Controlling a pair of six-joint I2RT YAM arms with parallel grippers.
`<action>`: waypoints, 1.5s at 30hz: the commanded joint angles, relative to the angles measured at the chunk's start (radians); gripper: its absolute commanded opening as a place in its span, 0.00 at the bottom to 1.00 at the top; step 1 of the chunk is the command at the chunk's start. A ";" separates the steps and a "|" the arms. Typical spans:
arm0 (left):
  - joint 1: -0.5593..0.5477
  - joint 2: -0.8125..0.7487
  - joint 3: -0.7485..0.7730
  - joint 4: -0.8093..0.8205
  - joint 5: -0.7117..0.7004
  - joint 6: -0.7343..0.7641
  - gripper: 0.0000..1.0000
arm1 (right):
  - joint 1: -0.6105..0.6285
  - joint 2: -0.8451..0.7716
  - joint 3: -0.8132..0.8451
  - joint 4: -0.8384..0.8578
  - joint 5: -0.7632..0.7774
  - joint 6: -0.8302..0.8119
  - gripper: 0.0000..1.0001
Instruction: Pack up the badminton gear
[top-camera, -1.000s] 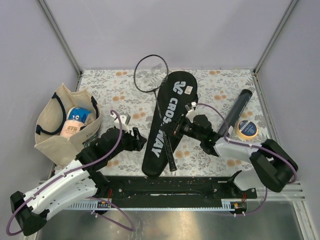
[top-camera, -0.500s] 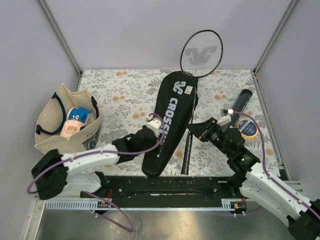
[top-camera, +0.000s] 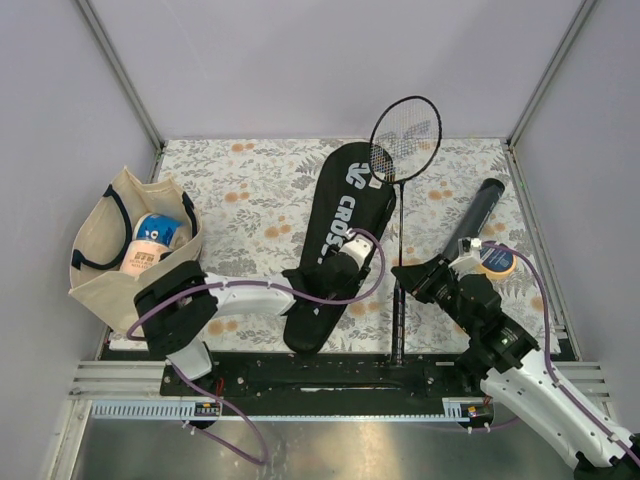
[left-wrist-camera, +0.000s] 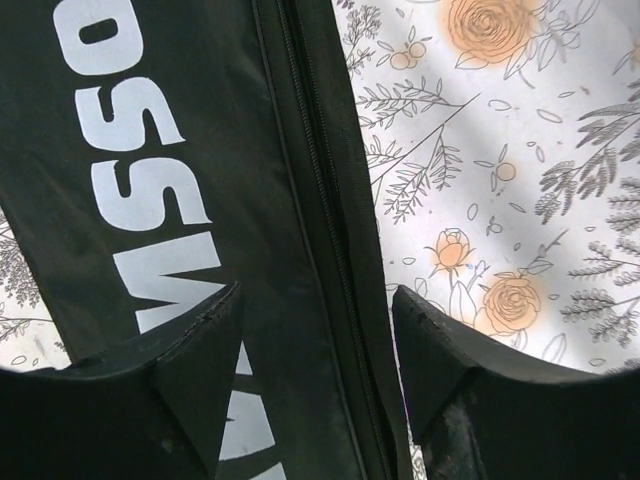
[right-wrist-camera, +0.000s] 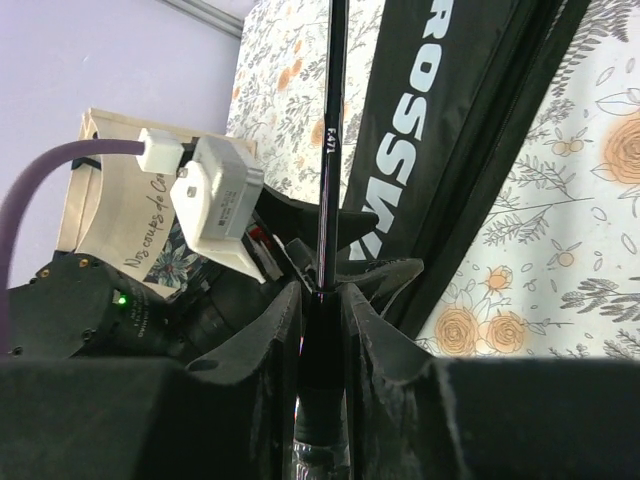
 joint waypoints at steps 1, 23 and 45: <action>-0.002 0.052 0.053 0.058 -0.047 0.016 0.63 | -0.003 -0.028 0.023 0.002 0.060 -0.029 0.00; 0.041 0.192 0.204 -0.211 -0.150 -0.211 0.00 | -0.003 -0.050 0.009 -0.027 0.051 -0.034 0.00; 0.148 -0.006 0.107 -0.229 -0.136 -0.368 0.00 | -0.003 0.113 -0.077 -0.073 0.048 -0.040 0.00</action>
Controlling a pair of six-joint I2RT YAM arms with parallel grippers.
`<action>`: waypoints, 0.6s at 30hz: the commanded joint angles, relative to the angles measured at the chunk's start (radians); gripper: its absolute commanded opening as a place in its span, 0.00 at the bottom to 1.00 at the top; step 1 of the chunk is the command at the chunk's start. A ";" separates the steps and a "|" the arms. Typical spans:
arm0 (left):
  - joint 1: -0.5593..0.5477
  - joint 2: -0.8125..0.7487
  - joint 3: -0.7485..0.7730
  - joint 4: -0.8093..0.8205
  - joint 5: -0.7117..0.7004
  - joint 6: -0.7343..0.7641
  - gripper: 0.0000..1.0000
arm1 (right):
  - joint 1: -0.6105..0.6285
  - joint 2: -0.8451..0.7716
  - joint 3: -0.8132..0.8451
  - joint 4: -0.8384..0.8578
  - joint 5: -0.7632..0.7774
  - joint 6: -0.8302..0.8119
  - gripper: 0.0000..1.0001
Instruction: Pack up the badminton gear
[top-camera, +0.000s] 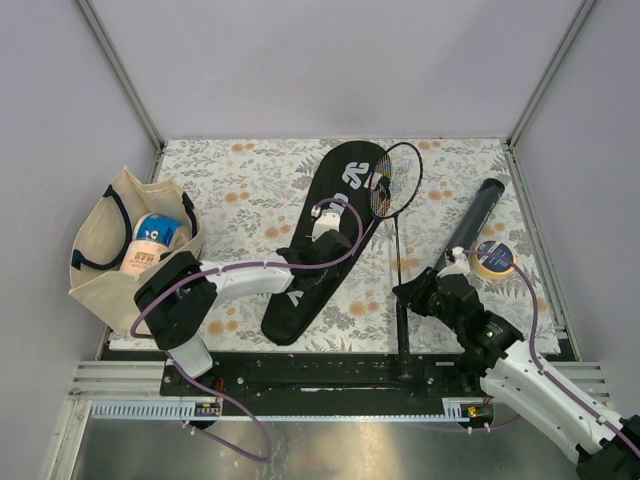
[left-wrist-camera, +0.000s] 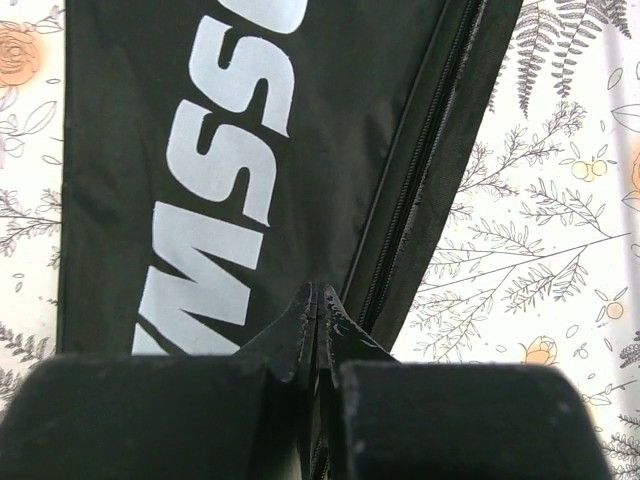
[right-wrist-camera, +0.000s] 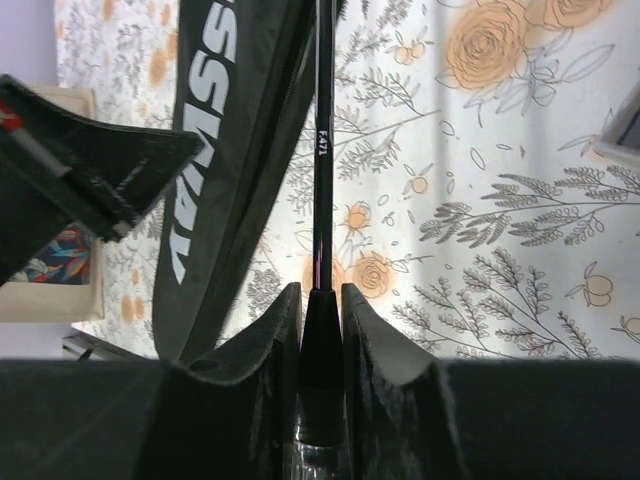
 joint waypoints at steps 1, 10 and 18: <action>0.002 -0.073 -0.014 0.007 -0.043 -0.013 0.00 | -0.005 0.036 -0.008 0.057 0.015 -0.006 0.00; 0.002 -0.113 -0.001 -0.052 -0.056 0.008 0.33 | -0.003 0.232 -0.045 0.253 -0.023 -0.020 0.00; 0.001 -0.139 -0.031 -0.068 -0.037 0.085 0.55 | -0.005 0.378 -0.024 0.396 -0.089 -0.036 0.00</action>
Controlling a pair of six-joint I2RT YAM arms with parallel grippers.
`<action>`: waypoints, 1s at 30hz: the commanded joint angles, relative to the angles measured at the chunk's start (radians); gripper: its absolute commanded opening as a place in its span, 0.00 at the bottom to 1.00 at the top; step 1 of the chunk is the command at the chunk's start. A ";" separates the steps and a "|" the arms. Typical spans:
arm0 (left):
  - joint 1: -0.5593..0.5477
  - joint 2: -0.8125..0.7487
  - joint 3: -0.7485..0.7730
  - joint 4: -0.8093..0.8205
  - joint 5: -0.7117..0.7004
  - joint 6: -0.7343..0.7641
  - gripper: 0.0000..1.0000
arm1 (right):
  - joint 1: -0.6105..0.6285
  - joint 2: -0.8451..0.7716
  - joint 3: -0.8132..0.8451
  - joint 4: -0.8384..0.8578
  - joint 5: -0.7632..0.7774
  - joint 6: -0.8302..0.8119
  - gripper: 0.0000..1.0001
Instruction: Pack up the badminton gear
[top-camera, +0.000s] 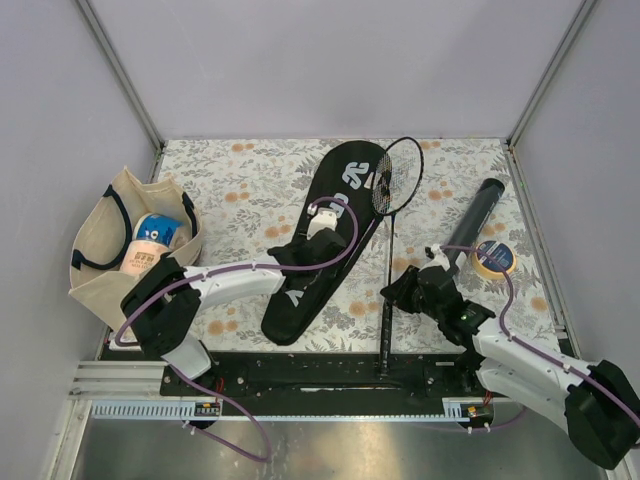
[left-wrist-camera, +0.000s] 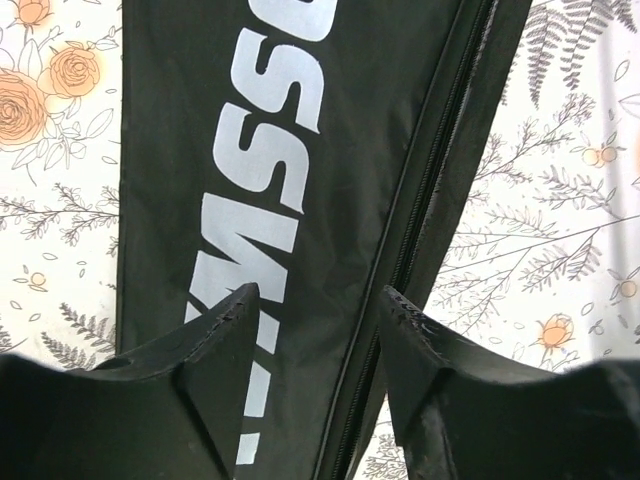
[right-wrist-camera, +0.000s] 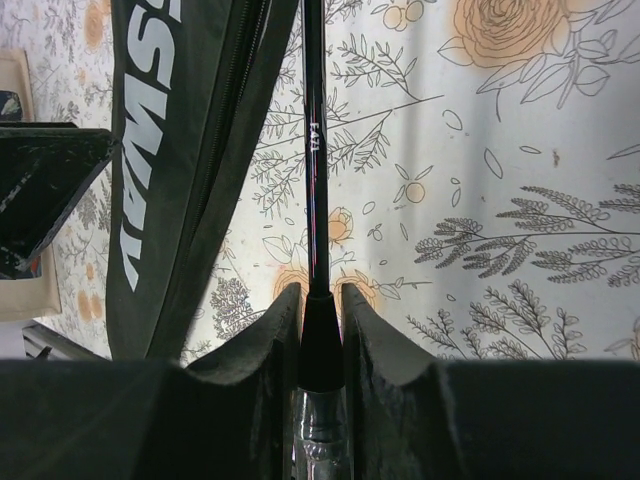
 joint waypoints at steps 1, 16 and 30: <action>0.001 -0.051 -0.027 0.012 0.010 0.063 0.55 | -0.003 0.074 0.034 0.128 -0.046 -0.025 0.00; 0.001 0.142 0.056 -0.008 0.133 0.215 0.55 | -0.003 -0.160 0.057 -0.057 -0.011 0.007 0.00; -0.032 0.239 0.093 -0.034 0.119 0.233 0.55 | -0.003 -0.246 0.057 -0.109 0.023 0.000 0.00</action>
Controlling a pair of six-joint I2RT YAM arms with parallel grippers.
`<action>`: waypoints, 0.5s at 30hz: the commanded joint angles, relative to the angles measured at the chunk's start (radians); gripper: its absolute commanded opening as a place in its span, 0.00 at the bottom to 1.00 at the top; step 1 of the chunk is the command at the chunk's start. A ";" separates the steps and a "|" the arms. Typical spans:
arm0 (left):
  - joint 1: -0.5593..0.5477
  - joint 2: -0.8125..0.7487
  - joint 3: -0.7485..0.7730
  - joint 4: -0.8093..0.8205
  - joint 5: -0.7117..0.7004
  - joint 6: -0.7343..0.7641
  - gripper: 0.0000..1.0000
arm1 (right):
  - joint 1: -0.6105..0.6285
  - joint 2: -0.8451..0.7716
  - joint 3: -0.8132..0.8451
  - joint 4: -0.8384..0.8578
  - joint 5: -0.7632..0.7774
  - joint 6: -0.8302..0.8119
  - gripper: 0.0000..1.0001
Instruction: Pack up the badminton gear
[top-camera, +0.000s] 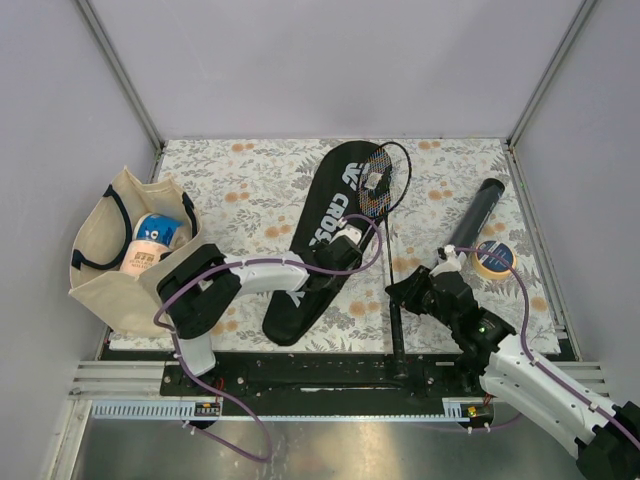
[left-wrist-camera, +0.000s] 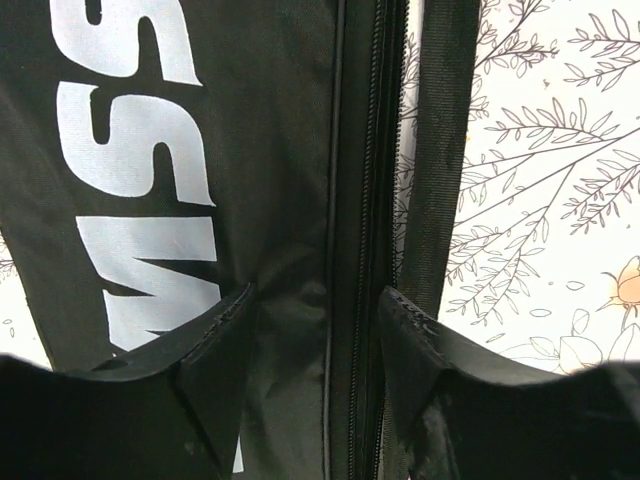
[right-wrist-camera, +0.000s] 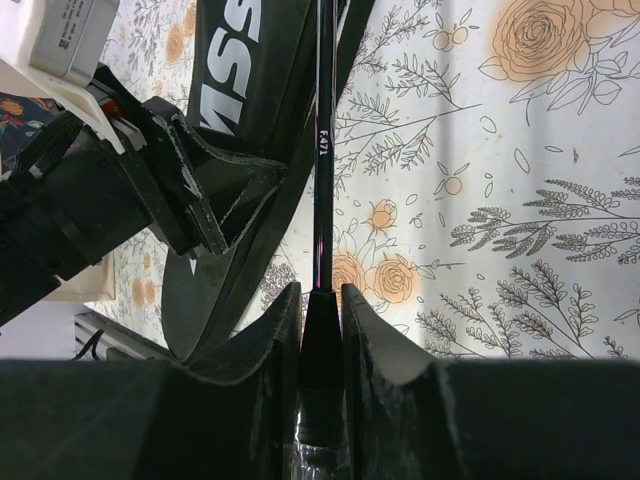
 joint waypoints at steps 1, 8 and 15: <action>-0.009 0.045 0.024 -0.021 -0.012 -0.001 0.52 | -0.004 -0.020 0.044 0.028 0.040 -0.005 0.00; -0.009 0.032 0.024 -0.030 -0.075 -0.041 0.01 | -0.003 -0.007 0.052 0.028 0.025 -0.011 0.00; 0.094 -0.100 -0.085 0.052 0.043 -0.209 0.00 | -0.013 -0.003 0.142 -0.036 0.056 -0.088 0.00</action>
